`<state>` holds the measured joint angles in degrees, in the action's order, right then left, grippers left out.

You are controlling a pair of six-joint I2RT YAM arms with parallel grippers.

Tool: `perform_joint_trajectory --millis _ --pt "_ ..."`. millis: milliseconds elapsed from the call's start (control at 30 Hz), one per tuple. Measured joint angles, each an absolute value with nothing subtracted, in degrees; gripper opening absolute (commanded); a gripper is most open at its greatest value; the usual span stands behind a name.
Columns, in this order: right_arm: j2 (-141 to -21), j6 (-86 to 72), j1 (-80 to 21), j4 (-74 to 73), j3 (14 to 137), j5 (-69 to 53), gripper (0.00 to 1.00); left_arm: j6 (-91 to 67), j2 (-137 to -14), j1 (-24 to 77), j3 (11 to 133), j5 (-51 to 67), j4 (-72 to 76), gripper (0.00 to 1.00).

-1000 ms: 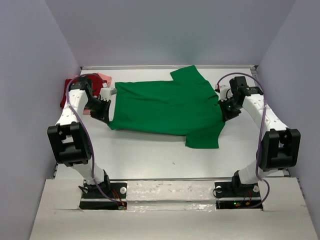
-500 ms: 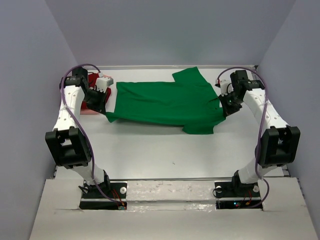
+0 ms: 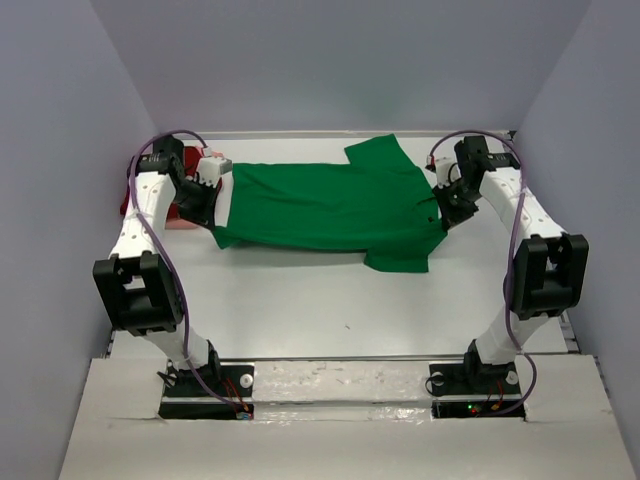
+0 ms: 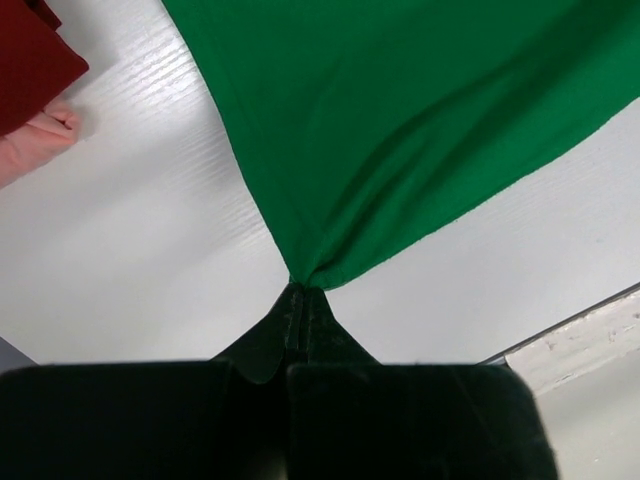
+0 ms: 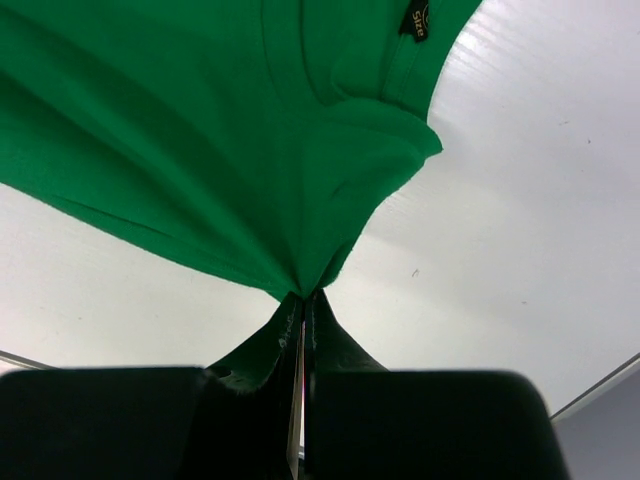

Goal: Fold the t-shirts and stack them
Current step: Fold the tshirt

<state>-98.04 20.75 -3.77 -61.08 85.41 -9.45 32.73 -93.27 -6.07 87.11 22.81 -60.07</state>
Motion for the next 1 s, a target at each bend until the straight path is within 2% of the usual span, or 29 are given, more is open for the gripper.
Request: perform_joint_trajectory --millis 1000 --pt "-116.14 19.33 -3.77 -57.74 95.26 -10.09 0.0 25.54 -104.42 4.05 87.15 13.78 -48.77 0.0"
